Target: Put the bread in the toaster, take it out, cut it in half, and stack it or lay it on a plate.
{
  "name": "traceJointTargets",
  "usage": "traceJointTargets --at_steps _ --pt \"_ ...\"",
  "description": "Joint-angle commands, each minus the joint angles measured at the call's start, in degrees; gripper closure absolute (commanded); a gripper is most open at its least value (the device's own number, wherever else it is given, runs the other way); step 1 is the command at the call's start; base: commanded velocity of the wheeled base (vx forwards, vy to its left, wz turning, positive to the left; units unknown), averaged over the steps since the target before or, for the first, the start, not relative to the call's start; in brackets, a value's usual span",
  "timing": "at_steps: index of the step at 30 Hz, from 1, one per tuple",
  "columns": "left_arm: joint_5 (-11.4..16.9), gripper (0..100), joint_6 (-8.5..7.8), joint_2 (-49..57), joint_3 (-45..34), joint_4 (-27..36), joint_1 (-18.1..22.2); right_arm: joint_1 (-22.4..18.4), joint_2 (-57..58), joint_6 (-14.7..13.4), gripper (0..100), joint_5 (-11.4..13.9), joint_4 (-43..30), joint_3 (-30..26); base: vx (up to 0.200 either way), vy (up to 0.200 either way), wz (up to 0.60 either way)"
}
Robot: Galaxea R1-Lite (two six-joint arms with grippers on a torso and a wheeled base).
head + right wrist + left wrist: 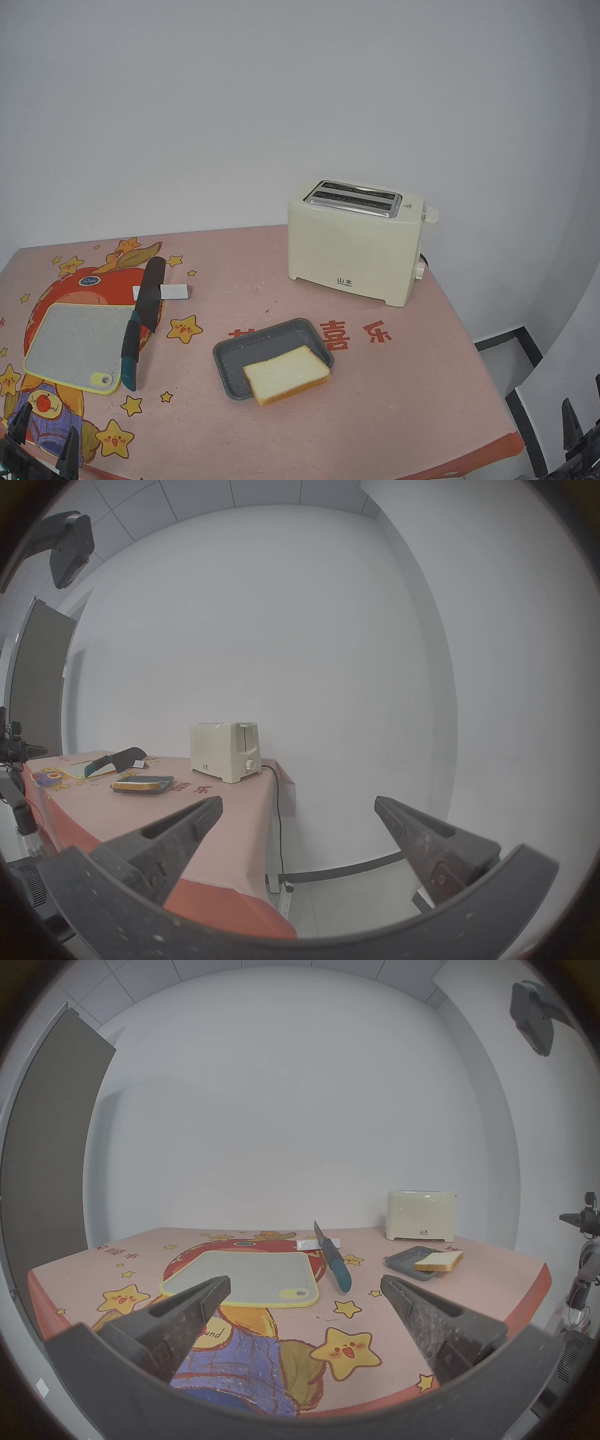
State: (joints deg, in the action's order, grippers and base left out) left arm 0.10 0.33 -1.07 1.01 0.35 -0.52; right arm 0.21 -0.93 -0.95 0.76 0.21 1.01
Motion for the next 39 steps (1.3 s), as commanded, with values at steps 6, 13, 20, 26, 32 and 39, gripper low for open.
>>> traceJointTargets --at_steps 6,13,20,26,32,39 --pt "0.0 0 0.02 -0.1 -0.9 0.0 0.0 0.0 0.9 0.1 0 0.1 -0.1 -1.0 0.0 0.0 0.0" --pt "0.0 0 0.02 -0.1 -0.9 0.0 0.0 0.0 0.9 1.5 0 0.2 0.0 -1.0 0.0 0.0 0.0" --pt "0.0 0 0.02 -0.1 -0.8 0.0 0.0 -0.4 0.1 -1.9 0 2.8 3.6 6.3 0.0 0.0 0.0" --pt "0.0 0 0.02 -0.1 -0.8 0.0 0.0 -2.3 -3.6 1.8 0 7.4 -0.7 7.2 0.0 0.0 0.0" --pt "0.0 0 0.02 -0.1 -0.8 0.0 0.0 -2.4 -6.5 2.4 0 12.3 -2.8 8.1 0.0 0.0 0.0" --pt "0.0 0 0.02 -0.1 -0.9 0.0 0.0 -0.2 -16.0 -5.6 0 16.1 -2.8 14.1 0.0 0.0 0.0"
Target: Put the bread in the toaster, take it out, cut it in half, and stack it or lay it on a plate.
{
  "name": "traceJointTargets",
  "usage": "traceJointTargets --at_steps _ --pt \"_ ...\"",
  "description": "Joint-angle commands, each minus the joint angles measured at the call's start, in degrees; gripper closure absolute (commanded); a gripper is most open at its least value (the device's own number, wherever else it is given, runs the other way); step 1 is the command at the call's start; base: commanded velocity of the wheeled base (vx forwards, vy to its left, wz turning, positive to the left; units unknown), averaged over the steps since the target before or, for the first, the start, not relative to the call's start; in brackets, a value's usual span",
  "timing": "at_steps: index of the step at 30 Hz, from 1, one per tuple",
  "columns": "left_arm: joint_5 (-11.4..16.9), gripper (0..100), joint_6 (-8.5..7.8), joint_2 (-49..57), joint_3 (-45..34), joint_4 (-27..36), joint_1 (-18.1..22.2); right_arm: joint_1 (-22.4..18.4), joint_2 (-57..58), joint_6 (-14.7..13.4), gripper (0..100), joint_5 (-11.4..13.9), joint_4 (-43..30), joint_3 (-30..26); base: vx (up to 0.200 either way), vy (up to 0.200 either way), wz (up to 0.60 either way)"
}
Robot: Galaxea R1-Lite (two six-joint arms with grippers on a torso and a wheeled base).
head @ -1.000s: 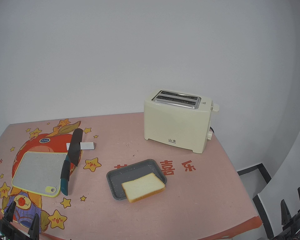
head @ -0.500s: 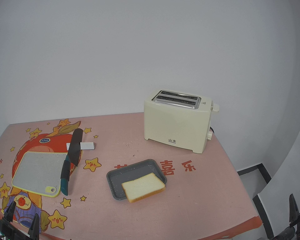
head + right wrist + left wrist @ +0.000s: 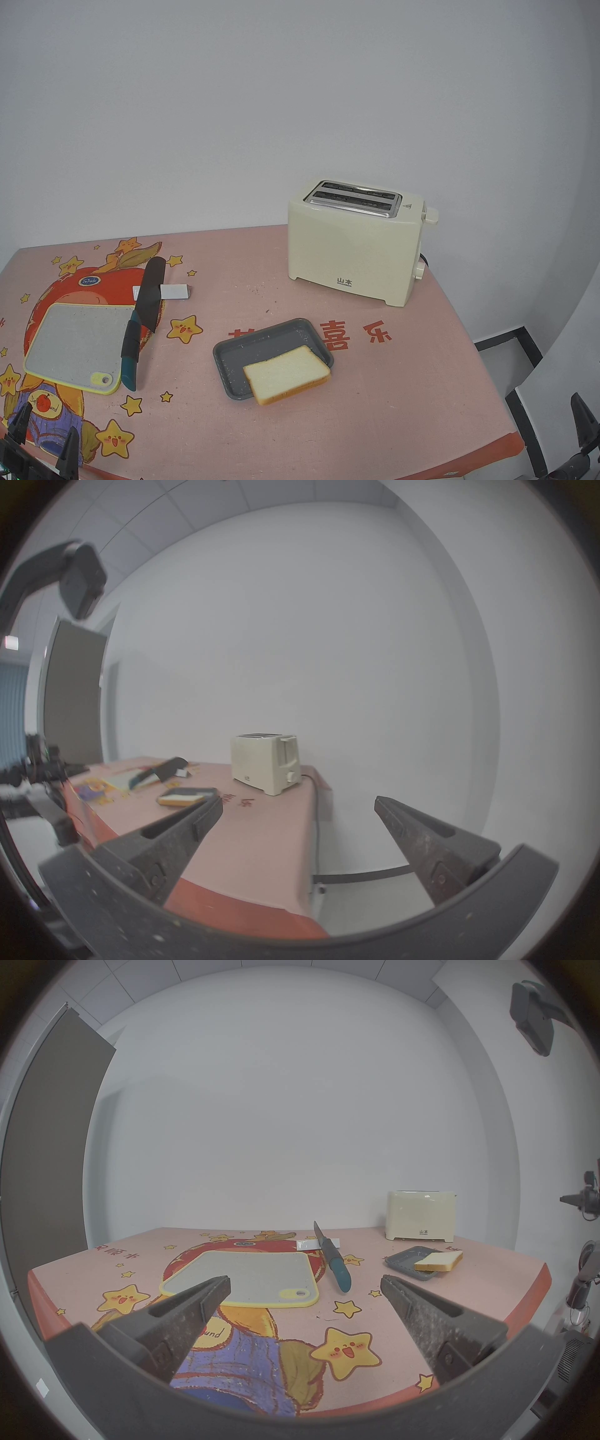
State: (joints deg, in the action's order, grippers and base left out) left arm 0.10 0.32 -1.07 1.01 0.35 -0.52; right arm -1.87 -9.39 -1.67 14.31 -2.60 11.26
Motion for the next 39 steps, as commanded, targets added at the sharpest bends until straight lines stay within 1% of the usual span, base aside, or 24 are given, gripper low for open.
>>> traceJointTargets --at_steps 1,2,3,4,6,7,8,9,10,12,13,14,15,17,18,20,22,23,24,25,26,29,36,39 --pt "0.0 0 0.03 -0.1 -0.8 0.0 0.0 2.8 -9.9 -8.6 0 4.8 0.0 5.2 0.0 0.0 0.0" --pt "0.0 0 0.03 -0.1 -0.8 0.0 0.0 3.1 -10.8 -9.8 0 5.6 0.0 5.7 0.0 0.0 0.0" --pt "0.0 0 0.03 -0.1 -0.9 0.0 0.0 3.8 -14.3 -14.0 0 7.3 0.0 7.3 0.0 0.0 0.0" --pt "0.0 0 0.03 -0.1 -0.8 0.0 0.0 4.2 -16.5 -16.5 0 8.3 0.0 8.3 0.0 0.0 0.0" --pt "0.0 0 0.03 -0.1 -0.8 0.0 0.0 4.8 -19.9 -20.2 0 9.5 0.1 10.0 0.0 0.0 0.0" --pt "0.0 0 0.03 -0.1 -0.9 0.0 0.0 5.0 -20.5 -20.8 0 9.9 0.0 10.4 0.0 0.0 0.0" --pt "0.0 0 0.03 -0.1 -0.8 0.0 0.0 6.2 -22.6 -22.7 0 10.8 0.0 11.2 0.0 0.0 0.0" --pt "0.0 0 0.03 -0.1 -0.8 0.0 0.0 7.1 -23.7 -23.7 0 11.4 0.0 11.6 0.0 0.0 0.0" --pt "0.0 0 0.03 -0.1 -0.9 0.0 0.0 7.1 -23.9 -24.0 0 11.4 0.0 11.7 0.0 0.0 0.0" --pt "0.0 0 0.03 -0.1 -0.8 0.0 0.0 12.1 -27.2 -29.0 0 12.8 0.0 12.9 0.0 0.0 0.0" --pt "0.0 0 0.03 -0.1 -0.8 0.0 0.0 13.8 -28.0 -30.6 0 13.3 0.1 13.3 0.0 0.0 0.0" --pt "0.0 0 0.03 -0.1 -0.8 0.0 0.0 16.2 -28.9 -33.0 0 13.6 0.1 14.0 0.0 0.0 0.0" --pt "0.0 0 0.03 -0.1 -0.8 0.0 0.0 18.5 -29.8 -35.1 0 13.6 0.0 14.7 0.0 0.0 0.0" --pt "0.0 0 0.03 -0.1 -0.8 0.0 0.0 24.0 -31.8 -40.4 0 13.5 0.0 16.1 0.0 0.0 0.0" --pt "0.0 0 0.03 -0.1 -0.8 0.0 0.0 26.1 -32.6 -42.3 0 13.5 0.2 16.8 0.0 0.0 0.0" --pt "0.0 0 0.03 -0.1 -0.8 0.0 0.0 29.2 -34.4 -44.3 0 13.7 0.4 18.2 0.0 0.0 0.0" --pt "0.0 0 0.03 -0.1 -0.9 0.0 0.0 31.0 -36.0 -44.8 0 13.5 0.4 19.1 0.0 0.0 0.0" --pt "0.0 0 0.03 -0.1 -0.8 0.0 0.0 32.9 -38.1 -44.5 0 13.3 0.8 19.9 0.0 0.0 0.0" --pt "0.0 0 0.03 -0.1 -0.8 0.0 0.0 33.7 -39.5 -44.1 0 13.2 1.1 20.7 0.0 0.0 0.0" --pt "0.0 0 0.03 -0.1 -0.8 0.0 0.0 33.9 -40.1 -43.9 0 13.2 1.3 21.2 0.0 0.0 0.0" --pt "0.0 0 0.03 -0.1 -0.8 0.0 0.0 33.8 -42.5 -43.4 0 13.1 2.6 23.2 0.0 0.0 0.0" --pt "0.0 0 0.03 -0.1 -0.8 0.0 0.0 33.9 -44.8 -43.7 0 13.7 4.2 25.2 0.0 0.0 0.0" --pt "0.0 0 0.03 -0.1 -0.8 0.0 0.0 37.4 -46.9 -43.2 0 13.5 8.8 24.3 0.0 0.0 0.0" --pt "0.0 0 0.03 -0.1 -0.8 0.0 0.0 37.1 -48.1 -43.4 0 13.5 16.3 21.9 0.0 0.0 0.0"
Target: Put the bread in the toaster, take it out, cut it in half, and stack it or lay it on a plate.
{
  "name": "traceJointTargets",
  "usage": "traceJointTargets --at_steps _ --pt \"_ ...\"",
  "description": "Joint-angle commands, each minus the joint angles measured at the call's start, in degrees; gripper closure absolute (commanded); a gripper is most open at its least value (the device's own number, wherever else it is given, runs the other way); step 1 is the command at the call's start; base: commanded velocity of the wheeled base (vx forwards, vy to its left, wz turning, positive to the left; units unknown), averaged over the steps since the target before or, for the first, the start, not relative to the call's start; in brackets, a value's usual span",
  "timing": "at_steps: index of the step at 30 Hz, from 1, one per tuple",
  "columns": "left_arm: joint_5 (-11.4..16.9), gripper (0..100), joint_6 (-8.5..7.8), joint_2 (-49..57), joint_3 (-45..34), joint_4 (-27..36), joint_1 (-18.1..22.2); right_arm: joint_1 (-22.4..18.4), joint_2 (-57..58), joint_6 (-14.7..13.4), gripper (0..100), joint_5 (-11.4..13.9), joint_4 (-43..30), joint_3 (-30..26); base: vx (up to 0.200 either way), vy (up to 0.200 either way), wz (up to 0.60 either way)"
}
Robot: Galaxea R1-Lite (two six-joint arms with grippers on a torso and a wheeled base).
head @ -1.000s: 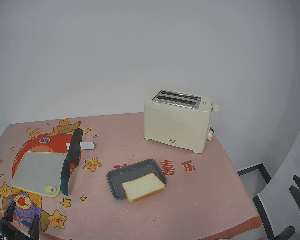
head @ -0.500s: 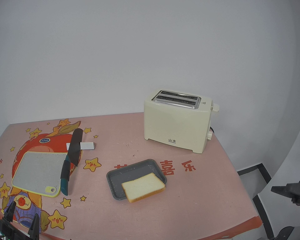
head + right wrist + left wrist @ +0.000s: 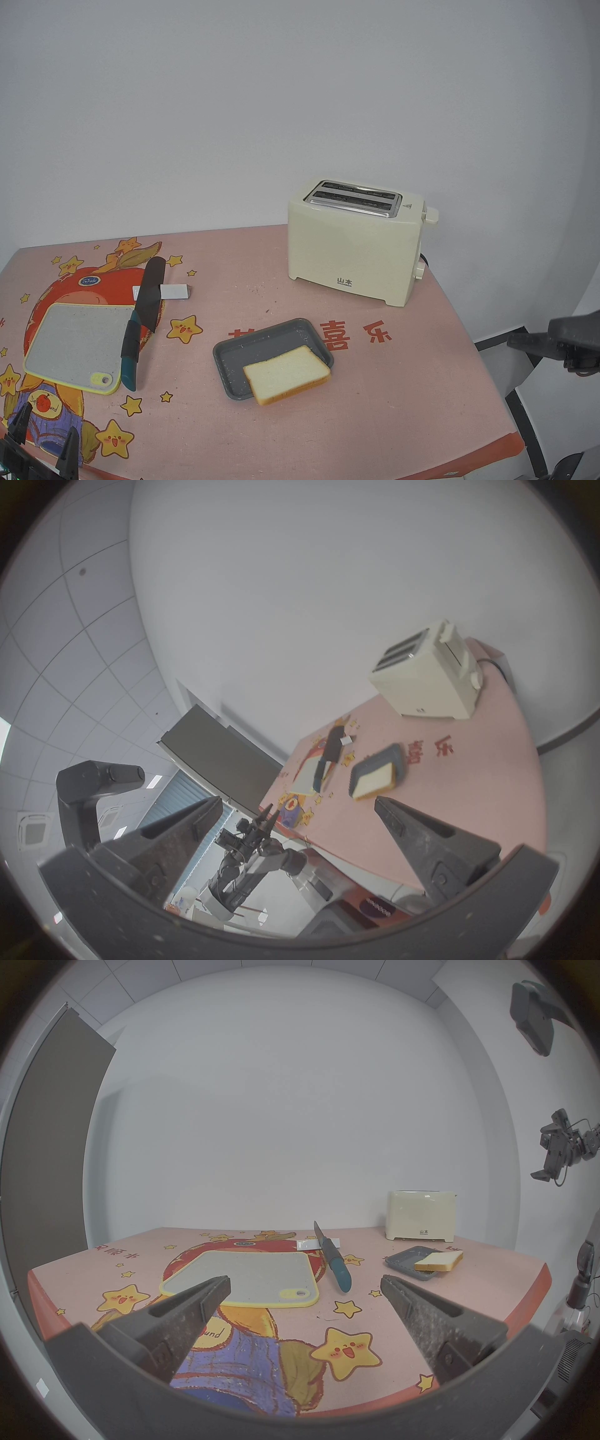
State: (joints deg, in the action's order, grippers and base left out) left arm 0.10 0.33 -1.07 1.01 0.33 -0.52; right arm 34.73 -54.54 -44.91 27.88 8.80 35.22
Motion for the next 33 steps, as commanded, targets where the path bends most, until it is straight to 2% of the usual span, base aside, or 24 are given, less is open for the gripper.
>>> traceJointTargets --at_steps 1,5,10,13,19,24,29,33 --pt "0.0 0 0.02 -0.1 -0.9 0.0 0.0 0.5 -3.7 -0.3 0 -0.1 6.7 -2.3 0.0 0.0 0.0" --pt "0.0 0 0.02 -0.1 -0.8 0.0 0.0 0.9 -8.8 0.0 0 -0.1 13.4 -5.7 0.0 0.0 0.0" --pt "0.0 0 0.02 -0.1 -0.8 0.0 0.0 3.1 -12.5 0.1 0 -0.4 14.9 -10.2 0.0 0.0 0.0" --pt "0.0 0 0.02 -0.1 -0.8 0.0 0.0 4.0 -13.2 -0.7 0 -0.4 14.8 -9.3 0.0 0.0 0.0" --pt "0.0 0 0.02 -0.1 -0.8 0.0 0.0 7.0 -20.7 -1.9 0 -0.5 14.8 -3.4 0.0 0.0 0.0" --pt "0.0 0 0.02 -0.1 -0.8 0.0 0.0 10.8 -26.1 -7.6 0 -0.3 14.9 2.2 0.0 0.0 0.0" --pt "0.0 0 0.02 -0.1 -0.8 0.0 0.0 15.0 -27.1 -16.0 0 0.5 15.0 2.8 0.0 0.0 0.0" --pt "0.0 0 0.02 -0.1 -0.8 0.0 0.0 18.1 -28.3 -18.9 0 0.5 15.0 2.5 0.0 0.0 0.0"
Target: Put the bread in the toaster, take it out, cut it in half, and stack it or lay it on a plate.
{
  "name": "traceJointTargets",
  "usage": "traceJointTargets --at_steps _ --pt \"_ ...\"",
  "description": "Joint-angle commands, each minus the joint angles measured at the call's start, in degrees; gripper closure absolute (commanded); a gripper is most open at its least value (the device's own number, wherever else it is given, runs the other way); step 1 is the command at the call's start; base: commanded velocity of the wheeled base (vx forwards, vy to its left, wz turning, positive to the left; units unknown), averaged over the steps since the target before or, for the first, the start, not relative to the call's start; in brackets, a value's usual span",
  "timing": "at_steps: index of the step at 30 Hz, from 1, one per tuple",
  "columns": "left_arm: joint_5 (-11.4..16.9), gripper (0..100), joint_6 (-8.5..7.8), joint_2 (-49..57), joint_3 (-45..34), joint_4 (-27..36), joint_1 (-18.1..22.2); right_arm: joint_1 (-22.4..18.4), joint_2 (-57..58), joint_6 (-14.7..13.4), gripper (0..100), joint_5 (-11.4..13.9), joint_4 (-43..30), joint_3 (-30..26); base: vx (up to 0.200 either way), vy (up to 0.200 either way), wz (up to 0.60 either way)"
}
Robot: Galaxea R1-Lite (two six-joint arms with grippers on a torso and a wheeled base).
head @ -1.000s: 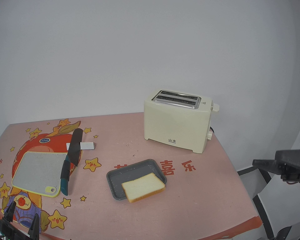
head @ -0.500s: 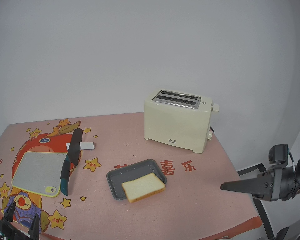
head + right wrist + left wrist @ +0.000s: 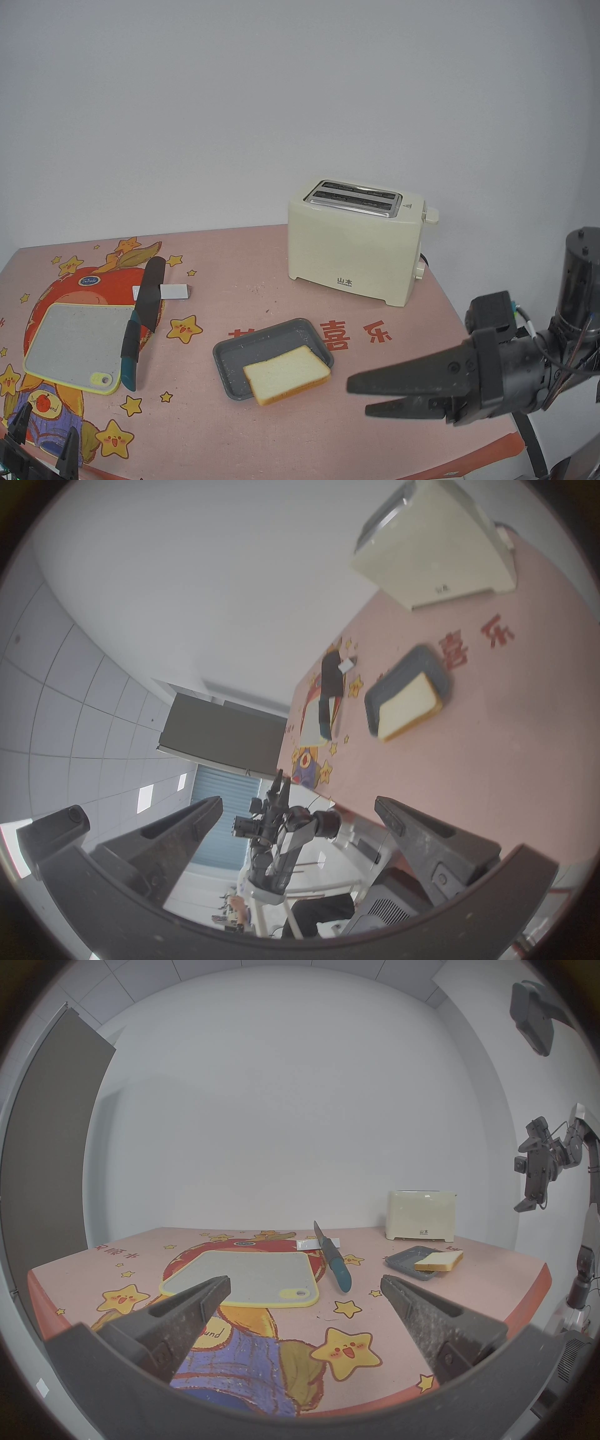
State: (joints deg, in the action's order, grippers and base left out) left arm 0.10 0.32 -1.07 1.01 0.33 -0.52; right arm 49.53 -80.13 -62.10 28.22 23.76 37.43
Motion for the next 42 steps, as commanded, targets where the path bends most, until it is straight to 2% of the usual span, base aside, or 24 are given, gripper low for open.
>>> traceJointTargets --at_steps 1,6,8,11,15,19,20,23,28,30,34,37,39,42 --pt "0.0 0 0.03 -0.1 -0.9 0.0 0.0 3.6 -2.8 -2.1 0 0.3 0.1 0.5 0.0 0.0 0.0" --pt "0.0 0 0.03 -0.1 -0.9 0.0 0.0 4.3 -4.2 -5.0 0 0.2 4.1 0.1 0.0 0.0 0.0" --pt "0.0 0 0.03 -0.1 -0.9 0.0 0.0 4.3 -6.4 -8.2 0 0.2 7.6 -0.2 0.0 0.0 0.0" --pt "0.0 0 0.03 -0.1 -0.8 0.0 0.0 4.3 -8.9 -10.6 0 0.2 11.7 -1.0 0.0 0.0 0.0" --pt "0.0 0 0.03 -0.1 -0.8 0.0 0.0 5.1 -13.7 -10.8 0 -0.2 17.9 -3.3 0.0 0.0 0.0" --pt "0.0 0 0.03 -0.1 -0.8 0.0 0.0 5.4 -18.2 -10.9 0 -0.9 27.2 -5.8 0.0 0.0 0.0" --pt "0.0 0 0.03 -0.1 -0.8 0.0 0.0 5.4 -18.2 -10.9 0 -0.9 27.2 -5.8 0.0 0.0 0.0" --pt "0.0 0 0.03 -0.1 -0.8 0.0 0.0 5.5 -21.4 -11.0 0 -2.7 33.6 -7.5 0.0 0.0 0.0" --pt "0.0 0 0.03 -0.1 -0.8 0.0 0.0 5.4 -24.0 -11.4 0 -5.7 34.9 -7.1 0.0 0.0 0.0" --pt "0.0 0 0.03 -0.1 -0.8 0.0 0.0 5.2 -24.1 -13.0 0 -6.8 35.0 -6.8 0.0 0.0 0.0" --pt "0.0 0 0.03 -0.1 -0.8 0.0 0.0 4.5 -24.1 -17.3 0 -7.1 37.6 -6.8 0.0 0.0 0.0" --pt "0.0 0 0.03 -0.1 -0.9 0.0 0.0 3.5 -24.2 -19.4 0 -7.5 39.1 -7.1 0.0 0.0 0.0" --pt "0.0 0 0.03 -0.1 -0.9 0.0 0.0 3.0 -24.4 -20.8 0 -9.0 39.4 -8.4 0.0 0.0 0.0" --pt "0.0 0 0.03 -0.1 -0.9 0.0 0.0 2.8 -25.7 -21.3 0 -12.1 40.0 -9.7 0.0 0.0 0.0"
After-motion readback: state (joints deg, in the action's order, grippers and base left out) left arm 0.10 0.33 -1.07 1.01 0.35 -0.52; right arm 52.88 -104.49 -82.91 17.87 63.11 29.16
